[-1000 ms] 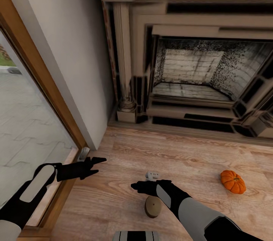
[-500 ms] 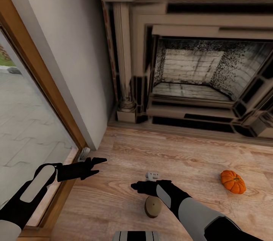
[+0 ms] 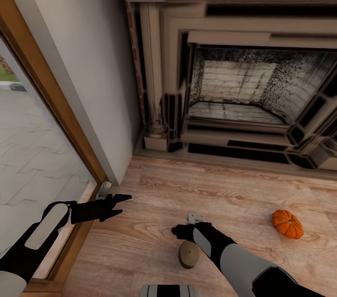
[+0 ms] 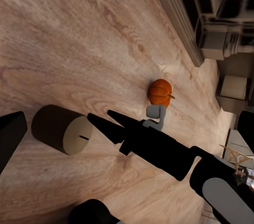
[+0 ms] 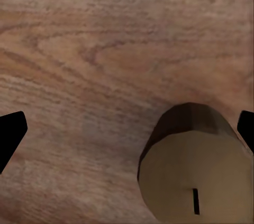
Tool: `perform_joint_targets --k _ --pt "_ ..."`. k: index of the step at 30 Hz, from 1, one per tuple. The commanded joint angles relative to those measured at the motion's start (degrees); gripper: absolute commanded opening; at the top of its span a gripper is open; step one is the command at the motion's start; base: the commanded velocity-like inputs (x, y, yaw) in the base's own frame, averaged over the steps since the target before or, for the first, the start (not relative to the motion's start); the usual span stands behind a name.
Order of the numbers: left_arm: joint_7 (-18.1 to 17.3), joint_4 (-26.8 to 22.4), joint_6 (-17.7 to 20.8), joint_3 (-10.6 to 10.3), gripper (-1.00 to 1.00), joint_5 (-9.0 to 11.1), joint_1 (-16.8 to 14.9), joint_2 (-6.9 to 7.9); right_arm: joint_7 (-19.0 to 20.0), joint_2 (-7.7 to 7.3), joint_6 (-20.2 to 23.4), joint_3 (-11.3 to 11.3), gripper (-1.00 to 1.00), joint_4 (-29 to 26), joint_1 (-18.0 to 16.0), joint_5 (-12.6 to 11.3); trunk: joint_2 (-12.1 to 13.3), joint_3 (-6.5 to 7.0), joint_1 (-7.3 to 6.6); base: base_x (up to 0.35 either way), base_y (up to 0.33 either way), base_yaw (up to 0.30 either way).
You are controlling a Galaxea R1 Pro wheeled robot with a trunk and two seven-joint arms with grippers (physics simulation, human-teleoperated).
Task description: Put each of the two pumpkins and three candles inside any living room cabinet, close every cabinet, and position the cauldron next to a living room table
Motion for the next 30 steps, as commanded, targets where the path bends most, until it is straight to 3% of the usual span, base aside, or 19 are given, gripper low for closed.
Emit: perform_joint_targets --k 1,6,12,30 --pt "-0.6 0.0 0.1 -0.1 1.0 -0.5 0.0 0.06 -0.2 0.0 0.2 0.1 1.0 0.0 0.0 -0.1 0.0 -0.04 -0.01 0.0 0.0 0.0" --pt "-0.6 0.0 0.0 -0.1 1.0 -0.5 0.0 0.03 -0.6 0.0 0.5 0.1 1.0 0.1 0.0 -0.2 0.0 -0.04 -0.01 0.0 0.0 0.0" --pt "-0.6 0.0 0.0 -0.1 1.0 -0.5 0.0 0.02 -4.0 0.0 0.7 0.1 1.0 0.2 0.0 -0.3 -0.1 -1.37 0.14 0.0 0.0 0.0" --pt "-0.6 0.0 0.0 -0.1 1.0 -0.5 0.0 0.02 -4.8 0.0 0.4 0.1 1.0 3.0 0.0 -0.2 -0.1 -1.59 0.17 0.0 0.0 0.0"
